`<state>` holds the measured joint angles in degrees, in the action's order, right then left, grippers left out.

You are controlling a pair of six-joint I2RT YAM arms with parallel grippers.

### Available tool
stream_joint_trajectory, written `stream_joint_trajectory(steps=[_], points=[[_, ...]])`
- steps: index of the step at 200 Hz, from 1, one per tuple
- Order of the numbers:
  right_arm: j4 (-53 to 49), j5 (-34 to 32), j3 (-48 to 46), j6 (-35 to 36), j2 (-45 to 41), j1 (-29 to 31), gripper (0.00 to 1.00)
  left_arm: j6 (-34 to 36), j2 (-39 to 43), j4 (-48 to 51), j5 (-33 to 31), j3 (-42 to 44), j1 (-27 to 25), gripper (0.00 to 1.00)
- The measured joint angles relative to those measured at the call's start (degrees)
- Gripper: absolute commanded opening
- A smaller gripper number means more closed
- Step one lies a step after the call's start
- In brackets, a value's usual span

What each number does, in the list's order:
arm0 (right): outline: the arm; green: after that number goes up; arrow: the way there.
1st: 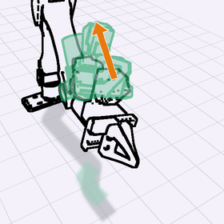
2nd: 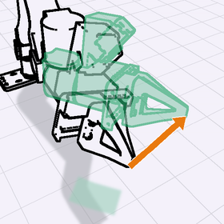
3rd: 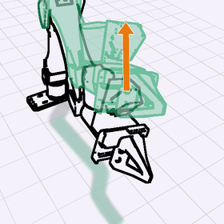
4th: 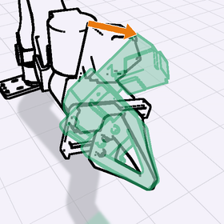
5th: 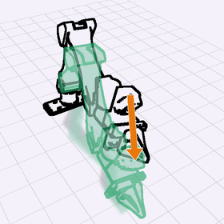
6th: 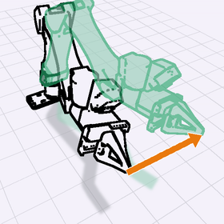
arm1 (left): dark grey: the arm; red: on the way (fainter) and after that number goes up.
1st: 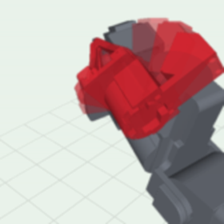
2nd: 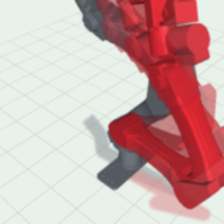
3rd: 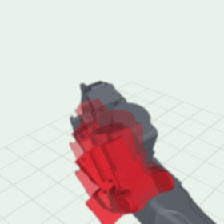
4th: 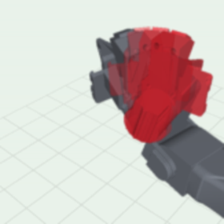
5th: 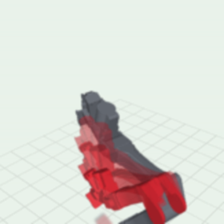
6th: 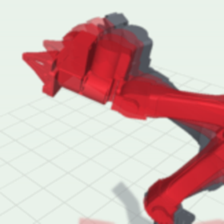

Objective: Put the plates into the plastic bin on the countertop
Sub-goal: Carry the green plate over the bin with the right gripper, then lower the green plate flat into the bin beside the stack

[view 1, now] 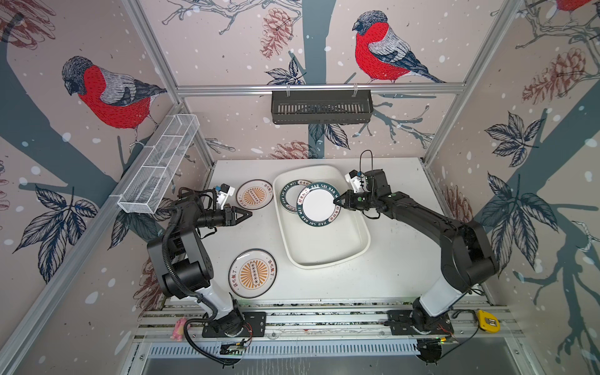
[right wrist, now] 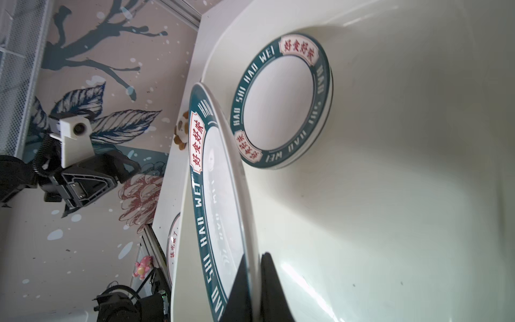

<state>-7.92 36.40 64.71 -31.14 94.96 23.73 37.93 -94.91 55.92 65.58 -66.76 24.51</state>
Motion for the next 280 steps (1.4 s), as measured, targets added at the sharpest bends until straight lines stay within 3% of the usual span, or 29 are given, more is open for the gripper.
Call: stream_joint_trajectory(steps=[54, 124, 194, 280], points=[[-5.6, -0.5, -4.3, 3.3, -0.9, -0.1, 0.02, 1.6, 0.6, 0.5, -0.7, 0.0, 0.0, 0.54], [-9.6, -0.9, -3.1, 6.1, 3.7, 2.8, 0.02, 4.3, 2.0, 1.8, -1.3, 0.7, 0.0, 0.54], [-9.9, 0.5, -0.5, 7.3, 9.0, 5.6, 0.03, 5.7, 2.4, 3.2, -1.6, 0.7, 0.0, 0.56], [-8.4, 2.1, 0.3, 7.1, 12.9, 5.9, 0.11, 7.0, 3.3, 3.3, -2.5, 1.0, 0.0, 0.63]])
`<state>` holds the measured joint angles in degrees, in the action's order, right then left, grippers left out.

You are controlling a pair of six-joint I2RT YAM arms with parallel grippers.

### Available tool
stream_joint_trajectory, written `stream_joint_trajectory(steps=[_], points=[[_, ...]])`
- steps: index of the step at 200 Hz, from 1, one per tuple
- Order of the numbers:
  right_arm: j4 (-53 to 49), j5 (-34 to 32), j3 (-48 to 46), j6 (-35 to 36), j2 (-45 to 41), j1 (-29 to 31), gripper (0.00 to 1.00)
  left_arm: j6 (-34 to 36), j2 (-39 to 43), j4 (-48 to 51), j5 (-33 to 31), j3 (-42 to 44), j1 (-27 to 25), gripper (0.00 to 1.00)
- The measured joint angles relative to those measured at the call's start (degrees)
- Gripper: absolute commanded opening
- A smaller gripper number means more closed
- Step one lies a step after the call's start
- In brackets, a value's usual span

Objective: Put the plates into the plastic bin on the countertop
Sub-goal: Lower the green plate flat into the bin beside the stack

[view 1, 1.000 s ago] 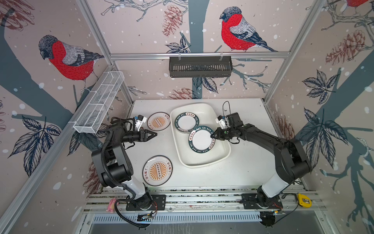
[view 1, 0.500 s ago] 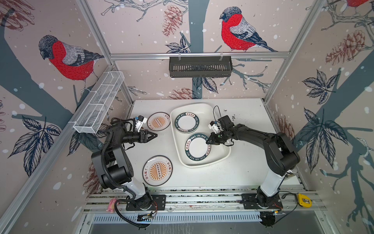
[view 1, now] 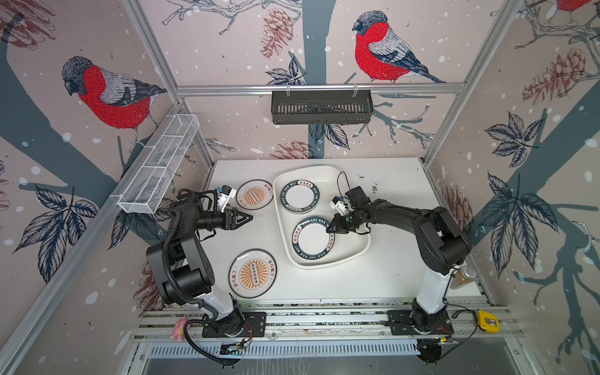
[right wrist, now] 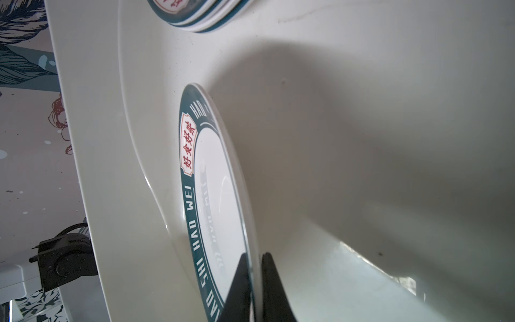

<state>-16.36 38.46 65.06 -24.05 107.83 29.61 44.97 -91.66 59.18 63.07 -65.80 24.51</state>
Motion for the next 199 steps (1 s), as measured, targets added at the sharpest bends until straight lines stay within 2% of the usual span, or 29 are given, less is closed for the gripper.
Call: stream_joint_trajectory(steps=[21, 68, 134, 199], points=[[0.1, -0.5, 0.2, 0.0, 0.8, 0.2, 0.12, 0.4, 0.7, 0.0, -0.3, 0.8, 0.0, 0.67], [0.5, -1.2, 0.5, 0.0, 2.3, 0.8, 0.15, 1.3, 1.4, 0.2, -0.8, 1.4, 0.0, 0.68], [0.1, -4.1, 0.7, 0.0, 3.5, 1.4, 0.24, 3.5, 1.5, 1.6, -2.1, 1.8, 0.0, 0.73], [-1.0, -7.2, 1.9, 0.4, 3.4, 1.8, 0.31, 5.2, 0.5, 1.7, -7.5, 1.9, 0.0, 0.74]])
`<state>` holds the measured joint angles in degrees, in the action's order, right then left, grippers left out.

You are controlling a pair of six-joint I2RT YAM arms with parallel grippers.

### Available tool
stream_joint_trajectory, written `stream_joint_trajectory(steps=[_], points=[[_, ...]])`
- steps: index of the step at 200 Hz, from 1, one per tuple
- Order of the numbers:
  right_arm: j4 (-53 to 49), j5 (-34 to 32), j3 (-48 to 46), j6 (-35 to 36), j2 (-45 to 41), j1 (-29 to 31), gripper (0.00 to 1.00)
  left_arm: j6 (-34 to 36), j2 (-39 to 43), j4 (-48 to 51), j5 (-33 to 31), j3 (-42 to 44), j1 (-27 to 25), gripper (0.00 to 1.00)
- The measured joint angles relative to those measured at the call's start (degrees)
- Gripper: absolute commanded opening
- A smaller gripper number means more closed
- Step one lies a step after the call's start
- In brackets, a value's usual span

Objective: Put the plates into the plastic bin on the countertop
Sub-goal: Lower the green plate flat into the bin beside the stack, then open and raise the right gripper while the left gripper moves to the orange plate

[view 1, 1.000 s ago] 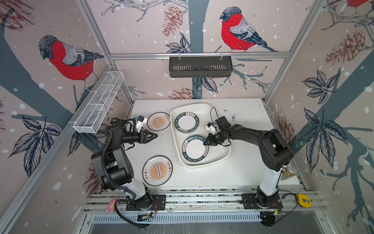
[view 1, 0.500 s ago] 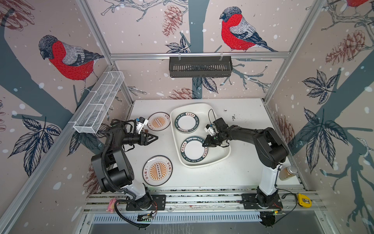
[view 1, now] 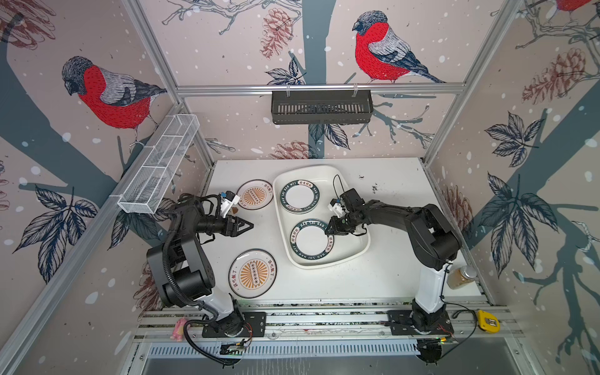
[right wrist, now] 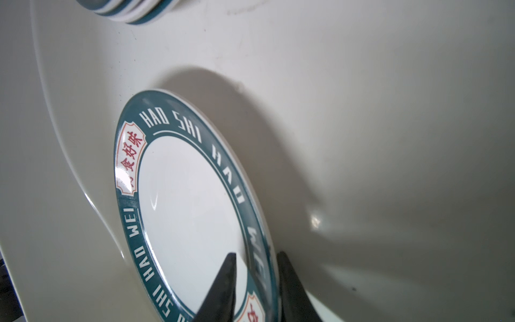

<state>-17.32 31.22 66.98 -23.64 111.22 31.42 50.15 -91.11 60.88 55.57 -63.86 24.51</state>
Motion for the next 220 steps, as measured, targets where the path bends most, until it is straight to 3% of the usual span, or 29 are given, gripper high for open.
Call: stream_joint_trajectory(steps=[77, 140, 220], points=[[-3.2, -5.0, 0.4, 1.0, -2.5, 0.0, 0.36, 2.8, 0.0, -0.1, -7.5, 0.9, 0.0, 0.73], [-3.6, -6.1, 0.6, 1.0, -8.6, 0.0, 0.36, 6.2, -1.4, 0.4, -13.9, 1.5, 0.0, 0.67], [-2.1, -6.8, -3.8, -0.7, -19.0, -1.1, 0.36, 10.4, -4.2, 0.9, -18.7, 3.9, 0.0, 0.68]])
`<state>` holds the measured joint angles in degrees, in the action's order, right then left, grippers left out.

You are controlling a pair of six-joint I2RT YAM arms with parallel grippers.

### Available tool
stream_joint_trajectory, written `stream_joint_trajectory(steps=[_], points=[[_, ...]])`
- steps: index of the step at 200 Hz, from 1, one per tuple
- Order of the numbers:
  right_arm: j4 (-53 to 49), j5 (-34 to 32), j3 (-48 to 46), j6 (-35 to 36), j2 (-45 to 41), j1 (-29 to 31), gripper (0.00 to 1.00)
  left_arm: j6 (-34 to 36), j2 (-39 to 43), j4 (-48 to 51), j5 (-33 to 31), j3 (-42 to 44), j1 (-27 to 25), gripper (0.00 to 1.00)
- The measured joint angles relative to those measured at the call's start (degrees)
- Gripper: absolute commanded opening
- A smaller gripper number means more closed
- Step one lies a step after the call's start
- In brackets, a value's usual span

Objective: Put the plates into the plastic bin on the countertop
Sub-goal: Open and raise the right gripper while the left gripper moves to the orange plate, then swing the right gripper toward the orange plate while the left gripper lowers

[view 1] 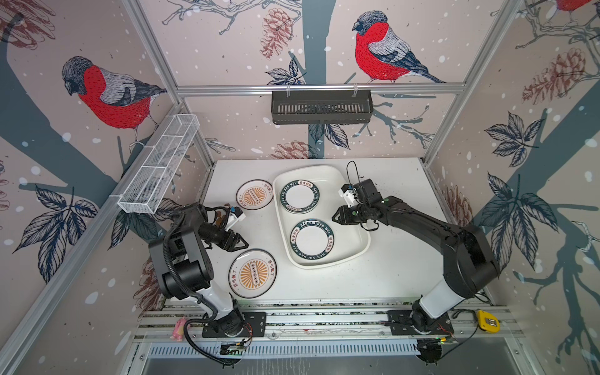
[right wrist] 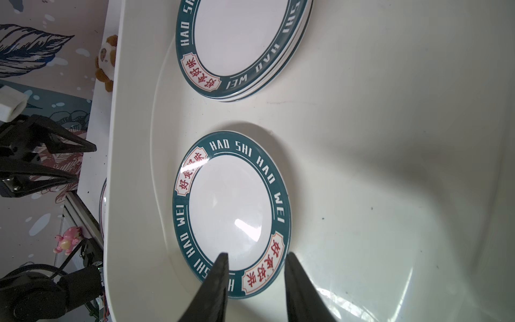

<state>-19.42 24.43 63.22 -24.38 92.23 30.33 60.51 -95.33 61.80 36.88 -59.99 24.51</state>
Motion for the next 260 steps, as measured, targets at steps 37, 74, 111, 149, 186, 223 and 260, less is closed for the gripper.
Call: stream_joint_trajectory(steps=[37, 74, 111, 149, 186, 223, 260], points=[[2.2, -0.2, -4.3, -2.3, -2.4, -0.4, 0.35, 0.5, -1.3, -1.5, -2.1, 1.5, 0.0, 0.69], [4.4, -0.2, -6.5, -3.0, -3.0, -0.4, 0.35, 1.4, -3.9, -2.3, -3.1, 1.5, 0.0, 0.67], [6.4, -0.1, -7.9, -4.2, -3.0, -0.4, 0.35, 2.8, -5.9, -2.7, -4.6, 1.7, 0.0, 0.64], [7.4, 0.1, -8.7, -4.4, -3.0, -0.5, 0.35, 3.2, -7.0, -2.8, -5.5, 2.1, 0.0, 0.63], [7.9, 0.5, -9.0, -4.4, -3.5, -0.5, 0.34, 4.0, -8.1, -2.7, -5.3, 2.1, 0.0, 0.58], [9.0, 1.1, -9.8, -4.3, -9.4, 1.1, 0.34, 4.5, -8.5, -2.6, -5.0, 2.1, 0.6, 0.58], [9.6, -0.3, -8.6, -3.2, -15.6, 10.7, 0.35, 4.6, -8.4, -2.6, -4.9, 2.1, 0.9, 0.58]])
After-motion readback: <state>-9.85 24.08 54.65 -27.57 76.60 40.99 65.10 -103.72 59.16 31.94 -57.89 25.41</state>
